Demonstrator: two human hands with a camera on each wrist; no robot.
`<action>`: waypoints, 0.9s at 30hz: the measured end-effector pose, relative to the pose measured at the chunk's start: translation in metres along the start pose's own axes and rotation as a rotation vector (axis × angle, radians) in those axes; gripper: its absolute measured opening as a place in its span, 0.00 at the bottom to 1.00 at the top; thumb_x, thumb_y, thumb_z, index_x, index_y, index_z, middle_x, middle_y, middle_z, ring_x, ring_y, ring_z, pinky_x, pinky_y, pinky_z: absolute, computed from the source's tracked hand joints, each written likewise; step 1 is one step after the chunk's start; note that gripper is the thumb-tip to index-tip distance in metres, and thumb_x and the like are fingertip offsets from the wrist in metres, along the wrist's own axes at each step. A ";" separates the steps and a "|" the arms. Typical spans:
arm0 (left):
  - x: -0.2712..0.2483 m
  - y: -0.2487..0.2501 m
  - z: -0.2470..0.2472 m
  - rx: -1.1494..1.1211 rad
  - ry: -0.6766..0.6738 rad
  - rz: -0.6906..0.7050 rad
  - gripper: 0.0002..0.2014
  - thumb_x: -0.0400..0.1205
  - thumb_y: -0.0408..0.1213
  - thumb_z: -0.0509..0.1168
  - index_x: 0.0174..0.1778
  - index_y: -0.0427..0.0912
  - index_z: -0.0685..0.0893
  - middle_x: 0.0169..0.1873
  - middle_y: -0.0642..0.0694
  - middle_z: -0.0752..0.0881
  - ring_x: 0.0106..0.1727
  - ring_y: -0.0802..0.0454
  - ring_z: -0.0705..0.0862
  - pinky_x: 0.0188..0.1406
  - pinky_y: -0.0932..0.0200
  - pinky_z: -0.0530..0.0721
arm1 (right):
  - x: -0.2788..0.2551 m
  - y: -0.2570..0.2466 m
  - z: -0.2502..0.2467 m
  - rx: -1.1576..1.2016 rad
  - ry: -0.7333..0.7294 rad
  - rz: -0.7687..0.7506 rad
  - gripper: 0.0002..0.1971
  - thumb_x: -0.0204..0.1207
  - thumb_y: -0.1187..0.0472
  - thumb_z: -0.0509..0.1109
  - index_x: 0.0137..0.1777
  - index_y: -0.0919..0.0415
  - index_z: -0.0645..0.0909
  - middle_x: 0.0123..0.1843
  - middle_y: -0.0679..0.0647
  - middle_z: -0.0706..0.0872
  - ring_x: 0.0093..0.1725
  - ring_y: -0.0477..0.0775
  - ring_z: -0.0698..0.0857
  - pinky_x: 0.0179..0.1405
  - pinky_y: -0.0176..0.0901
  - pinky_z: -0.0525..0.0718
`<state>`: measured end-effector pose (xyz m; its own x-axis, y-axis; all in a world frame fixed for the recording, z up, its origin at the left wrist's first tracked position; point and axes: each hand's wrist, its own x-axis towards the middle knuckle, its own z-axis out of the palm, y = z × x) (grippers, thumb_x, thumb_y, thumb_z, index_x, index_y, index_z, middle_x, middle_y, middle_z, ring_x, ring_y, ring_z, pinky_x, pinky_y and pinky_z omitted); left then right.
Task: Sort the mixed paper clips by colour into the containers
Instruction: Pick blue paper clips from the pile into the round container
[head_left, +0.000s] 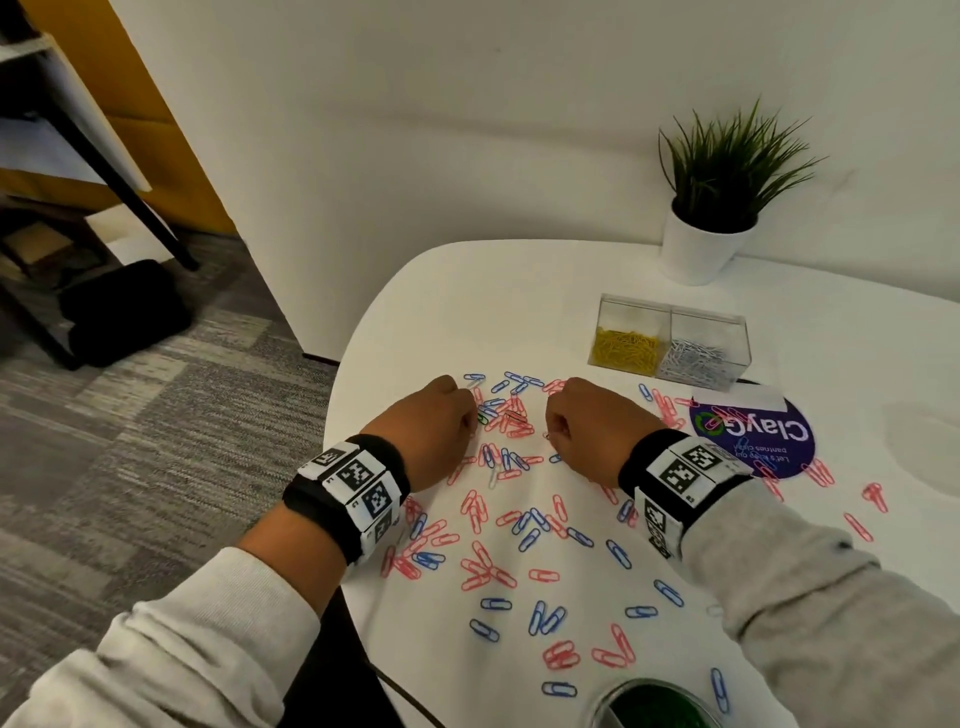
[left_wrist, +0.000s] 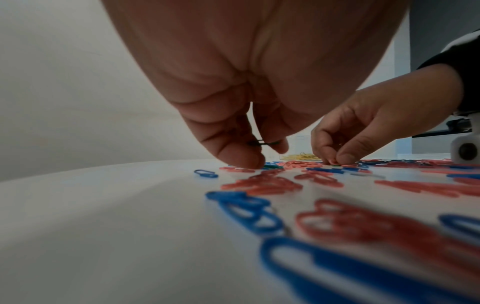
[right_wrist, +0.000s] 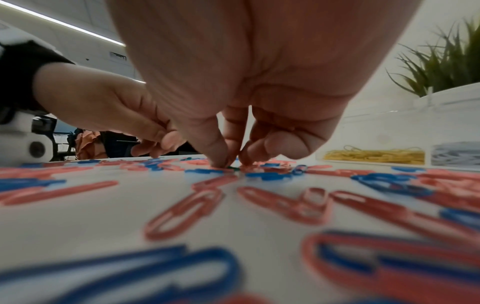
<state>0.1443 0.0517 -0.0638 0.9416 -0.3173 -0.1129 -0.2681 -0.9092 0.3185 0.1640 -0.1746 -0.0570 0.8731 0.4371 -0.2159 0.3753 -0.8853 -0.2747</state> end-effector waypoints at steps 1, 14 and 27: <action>0.000 0.001 0.000 -0.001 -0.007 0.004 0.09 0.85 0.35 0.54 0.45 0.48 0.79 0.46 0.49 0.78 0.44 0.47 0.80 0.47 0.51 0.81 | -0.001 0.000 0.000 0.008 0.019 0.001 0.04 0.82 0.55 0.65 0.46 0.51 0.77 0.49 0.47 0.74 0.46 0.52 0.79 0.48 0.44 0.79; 0.011 -0.003 -0.004 0.091 -0.023 -0.025 0.11 0.86 0.45 0.59 0.61 0.61 0.82 0.48 0.53 0.73 0.45 0.51 0.79 0.46 0.56 0.79 | 0.000 0.005 -0.002 -0.027 0.061 0.001 0.06 0.82 0.55 0.64 0.53 0.49 0.82 0.50 0.48 0.75 0.53 0.53 0.78 0.49 0.45 0.76; 0.011 0.003 -0.005 0.065 0.037 -0.042 0.15 0.87 0.48 0.49 0.37 0.48 0.71 0.35 0.49 0.77 0.35 0.50 0.76 0.33 0.55 0.68 | -0.001 -0.004 -0.005 -0.025 -0.029 0.066 0.06 0.79 0.54 0.65 0.47 0.56 0.78 0.49 0.52 0.79 0.44 0.54 0.82 0.48 0.50 0.83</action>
<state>0.1547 0.0470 -0.0595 0.9589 -0.2692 -0.0894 -0.2397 -0.9375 0.2523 0.1631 -0.1726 -0.0508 0.8869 0.3821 -0.2596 0.3256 -0.9157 -0.2355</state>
